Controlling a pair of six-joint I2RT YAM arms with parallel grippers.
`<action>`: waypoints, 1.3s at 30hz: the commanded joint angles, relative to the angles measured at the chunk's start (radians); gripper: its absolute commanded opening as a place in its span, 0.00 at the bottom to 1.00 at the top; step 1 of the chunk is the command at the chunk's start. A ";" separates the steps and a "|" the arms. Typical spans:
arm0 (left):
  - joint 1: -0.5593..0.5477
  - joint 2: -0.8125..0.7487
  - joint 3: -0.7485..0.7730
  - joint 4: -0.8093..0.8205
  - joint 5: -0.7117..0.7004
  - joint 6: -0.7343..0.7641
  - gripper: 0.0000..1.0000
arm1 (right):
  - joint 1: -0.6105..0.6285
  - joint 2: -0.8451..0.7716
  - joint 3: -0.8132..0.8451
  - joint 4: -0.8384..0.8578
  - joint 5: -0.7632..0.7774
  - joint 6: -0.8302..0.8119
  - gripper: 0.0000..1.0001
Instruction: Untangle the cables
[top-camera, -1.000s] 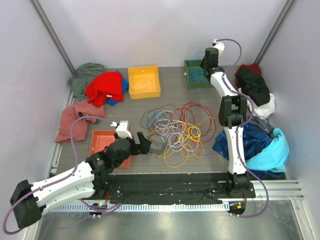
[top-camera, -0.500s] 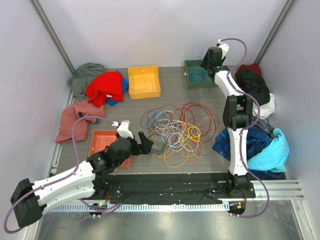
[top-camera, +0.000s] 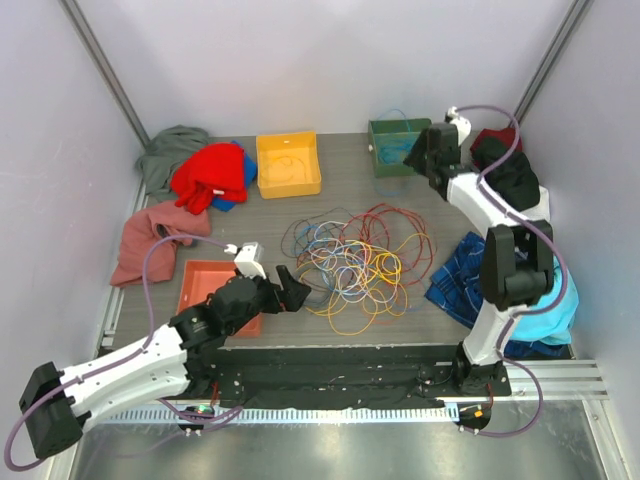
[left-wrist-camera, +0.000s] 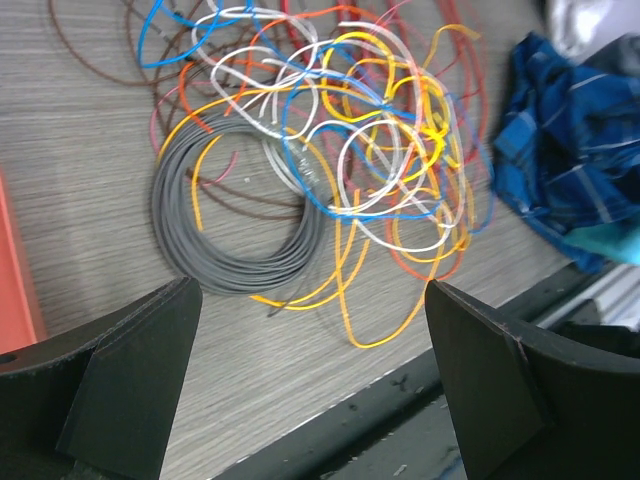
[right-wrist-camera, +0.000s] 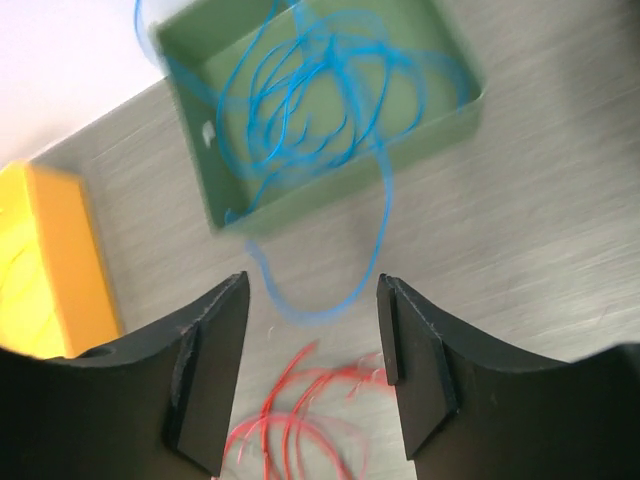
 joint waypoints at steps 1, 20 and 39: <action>0.001 -0.073 -0.025 0.053 0.011 -0.034 1.00 | 0.005 -0.145 -0.263 0.260 -0.152 0.144 0.62; 0.003 -0.179 -0.061 0.016 -0.057 -0.057 1.00 | -0.059 0.047 -0.520 0.730 -0.291 0.478 0.63; 0.003 -0.085 -0.024 0.045 -0.090 0.002 1.00 | -0.064 0.245 -0.357 0.797 -0.292 0.481 0.05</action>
